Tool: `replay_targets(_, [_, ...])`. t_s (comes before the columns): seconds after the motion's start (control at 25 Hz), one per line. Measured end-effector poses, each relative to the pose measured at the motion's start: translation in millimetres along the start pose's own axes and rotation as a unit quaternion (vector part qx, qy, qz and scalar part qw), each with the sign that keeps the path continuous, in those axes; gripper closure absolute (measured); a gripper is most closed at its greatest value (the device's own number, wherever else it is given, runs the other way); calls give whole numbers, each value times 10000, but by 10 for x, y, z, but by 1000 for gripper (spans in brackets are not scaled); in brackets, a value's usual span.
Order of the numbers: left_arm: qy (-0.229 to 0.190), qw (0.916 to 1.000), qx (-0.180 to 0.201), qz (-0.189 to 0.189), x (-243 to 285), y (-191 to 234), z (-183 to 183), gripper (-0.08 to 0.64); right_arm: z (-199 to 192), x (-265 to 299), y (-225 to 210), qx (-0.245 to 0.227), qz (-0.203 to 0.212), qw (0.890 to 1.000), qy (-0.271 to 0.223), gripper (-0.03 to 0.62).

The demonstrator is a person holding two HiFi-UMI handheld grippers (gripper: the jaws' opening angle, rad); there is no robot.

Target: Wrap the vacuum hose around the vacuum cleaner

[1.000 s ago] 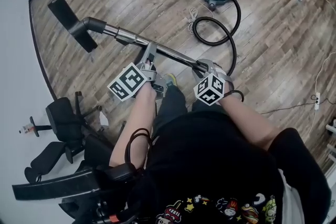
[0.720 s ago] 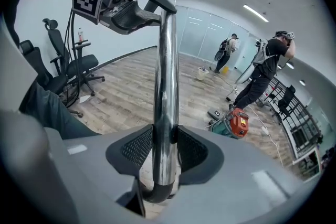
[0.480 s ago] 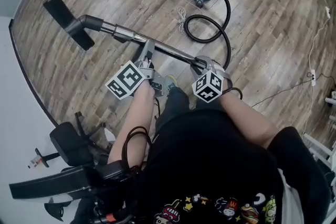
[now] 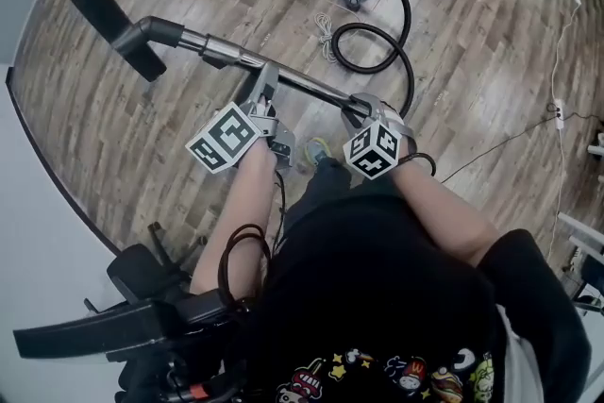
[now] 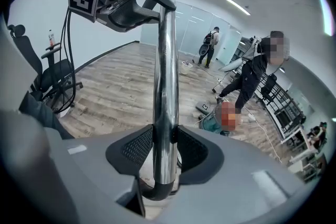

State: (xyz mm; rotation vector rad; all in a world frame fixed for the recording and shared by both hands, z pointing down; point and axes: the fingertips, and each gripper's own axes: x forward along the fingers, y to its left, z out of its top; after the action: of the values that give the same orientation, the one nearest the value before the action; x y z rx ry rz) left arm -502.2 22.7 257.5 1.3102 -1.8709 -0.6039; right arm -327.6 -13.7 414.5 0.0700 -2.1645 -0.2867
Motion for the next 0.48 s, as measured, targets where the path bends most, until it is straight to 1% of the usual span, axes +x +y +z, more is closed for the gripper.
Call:
replay_targets(0.16, [123,9997,125,-163,56,43,107,405,105,79,3,145,-160,9998,3,422])
replay_targets(0.48, [299,9982,366,-368,331,-59,290,405,235,183,-229,373,-382,9986,-51,422])
